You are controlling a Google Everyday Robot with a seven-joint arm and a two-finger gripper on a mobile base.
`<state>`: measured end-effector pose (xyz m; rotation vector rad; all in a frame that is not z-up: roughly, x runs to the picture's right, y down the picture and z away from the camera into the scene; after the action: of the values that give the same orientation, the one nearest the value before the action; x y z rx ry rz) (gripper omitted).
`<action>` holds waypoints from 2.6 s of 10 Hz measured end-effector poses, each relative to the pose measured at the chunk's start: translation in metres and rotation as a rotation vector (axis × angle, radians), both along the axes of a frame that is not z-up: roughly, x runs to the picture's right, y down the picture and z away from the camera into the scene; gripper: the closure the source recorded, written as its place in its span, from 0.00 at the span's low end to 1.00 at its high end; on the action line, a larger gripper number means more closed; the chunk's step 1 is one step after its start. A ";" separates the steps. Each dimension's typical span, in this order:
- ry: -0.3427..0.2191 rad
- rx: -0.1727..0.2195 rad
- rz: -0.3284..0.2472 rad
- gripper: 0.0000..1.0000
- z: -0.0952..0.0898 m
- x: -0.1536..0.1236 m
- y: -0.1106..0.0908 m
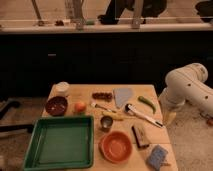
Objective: Wipe table surface with towel
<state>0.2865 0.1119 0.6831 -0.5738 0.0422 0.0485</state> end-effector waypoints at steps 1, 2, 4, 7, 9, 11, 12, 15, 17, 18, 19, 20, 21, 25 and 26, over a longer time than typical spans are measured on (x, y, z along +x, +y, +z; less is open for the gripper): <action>0.000 0.000 0.000 0.20 0.000 0.000 0.000; 0.000 0.000 0.000 0.20 0.000 0.000 0.000; 0.000 0.000 0.000 0.20 0.000 0.000 0.000; 0.000 0.000 0.000 0.20 0.000 0.000 0.000; 0.000 0.000 0.000 0.20 0.000 0.000 0.000; 0.000 0.000 0.000 0.20 0.000 0.000 0.000; 0.000 0.000 0.000 0.20 0.000 0.000 0.000; 0.001 0.000 0.001 0.20 0.000 0.001 0.000; 0.000 -0.001 0.001 0.20 0.000 0.000 0.000; 0.000 -0.001 0.001 0.20 0.000 0.000 0.000; 0.000 -0.001 0.001 0.20 0.000 0.000 0.000; 0.000 -0.001 0.002 0.20 0.000 0.000 0.000; 0.000 -0.001 0.001 0.20 0.000 0.000 0.000; -0.027 0.022 0.049 0.20 0.001 0.004 -0.002; -0.047 0.036 0.082 0.20 0.003 0.002 -0.004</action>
<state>0.2883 0.1074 0.6857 -0.5407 -0.0281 0.1153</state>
